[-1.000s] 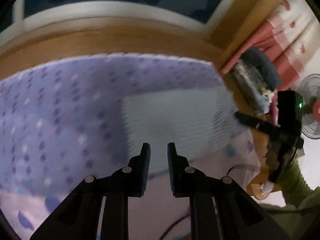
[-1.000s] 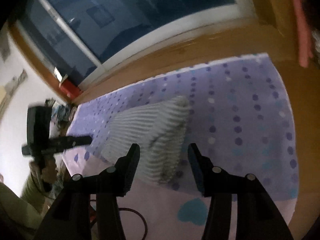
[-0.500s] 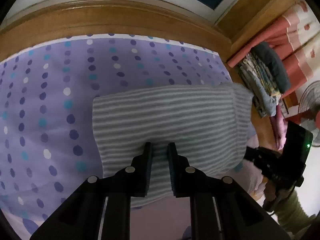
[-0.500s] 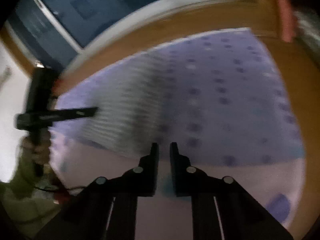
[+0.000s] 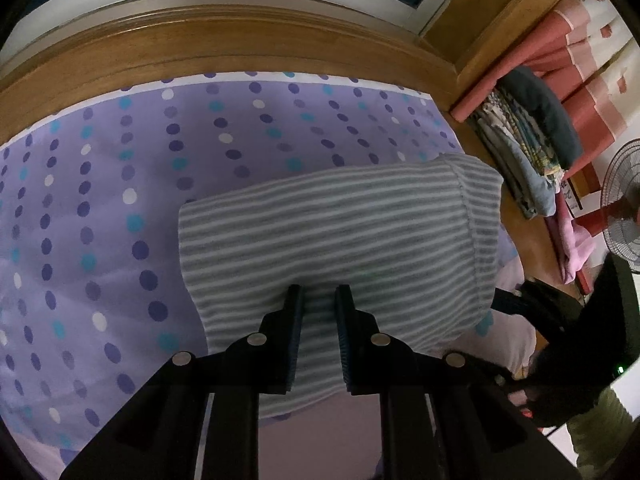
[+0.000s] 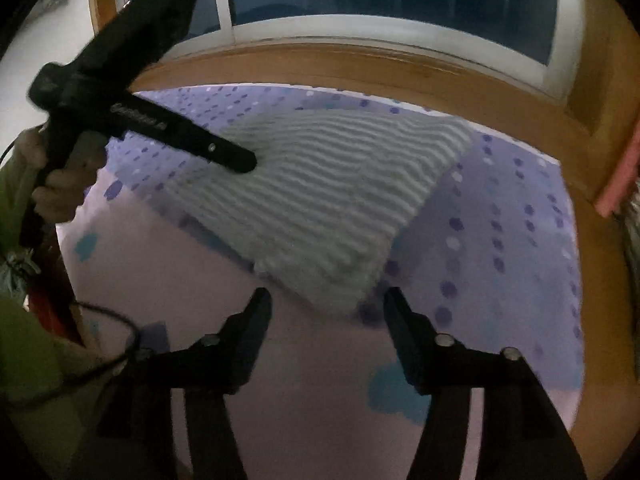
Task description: Fold clothes
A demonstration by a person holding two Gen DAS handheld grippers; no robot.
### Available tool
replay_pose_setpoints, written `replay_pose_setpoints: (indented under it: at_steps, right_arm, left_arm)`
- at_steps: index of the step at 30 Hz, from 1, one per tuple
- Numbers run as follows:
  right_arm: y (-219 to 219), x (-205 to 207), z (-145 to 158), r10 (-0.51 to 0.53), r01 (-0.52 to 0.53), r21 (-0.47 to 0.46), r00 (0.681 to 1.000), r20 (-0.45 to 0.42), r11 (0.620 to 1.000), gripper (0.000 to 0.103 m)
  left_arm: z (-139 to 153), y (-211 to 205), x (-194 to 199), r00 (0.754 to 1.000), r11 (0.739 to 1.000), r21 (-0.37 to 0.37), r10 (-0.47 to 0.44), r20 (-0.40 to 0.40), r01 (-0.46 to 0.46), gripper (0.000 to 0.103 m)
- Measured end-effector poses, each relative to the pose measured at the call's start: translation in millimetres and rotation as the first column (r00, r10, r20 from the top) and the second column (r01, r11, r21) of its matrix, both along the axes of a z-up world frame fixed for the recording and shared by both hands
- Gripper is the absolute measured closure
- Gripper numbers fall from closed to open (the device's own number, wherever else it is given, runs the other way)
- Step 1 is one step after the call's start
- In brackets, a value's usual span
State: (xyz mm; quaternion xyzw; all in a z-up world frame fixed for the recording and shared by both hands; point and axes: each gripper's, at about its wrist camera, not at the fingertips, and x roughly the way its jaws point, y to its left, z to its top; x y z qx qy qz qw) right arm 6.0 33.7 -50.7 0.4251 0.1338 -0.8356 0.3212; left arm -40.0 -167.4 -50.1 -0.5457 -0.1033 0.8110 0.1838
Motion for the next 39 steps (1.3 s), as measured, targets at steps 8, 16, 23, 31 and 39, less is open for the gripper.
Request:
replay_pose_setpoints:
  at_steps: [8, 16, 23, 31, 39]
  right_arm:
    - [-10, 4, 31, 0.164, -0.156, 0.135, 0.985, -0.052, 0.978, 0.086]
    - [1, 13, 0, 0.177, -0.158, 0.290, 0.983, -0.041, 0.944, 0.101]
    - [39, 5, 38, -0.018, 0.025, 0.118, 0.998, -0.059, 0.993, 0.101]
    - [2, -53, 33, -0.128, 0.134, -0.201, 0.991, 0.040, 0.970, 0.100]
    - [12, -73, 4, -0.260, 0.305, -0.248, 0.945, 0.198, 0.919, 0.100]
  left_arm:
    - [-1, 2, -2, 1.000, 1.000, -0.027, 0.005, -0.002, -0.005, 0.085]
    - [0, 3, 0, 1.000, 1.000, -0.029, -0.003, -0.010, 0.002, 0.084]
    - [16, 4, 8, 1.000, 1.000, -0.018, -0.002, -0.014, 0.002, 0.084]
    - [6, 23, 2, 0.998, 0.992, -0.127, -0.034, -0.053, 0.027, 0.081]
    - [3, 20, 9, 0.995, 0.995, -0.101, -0.007, -0.099, -0.003, 0.080]
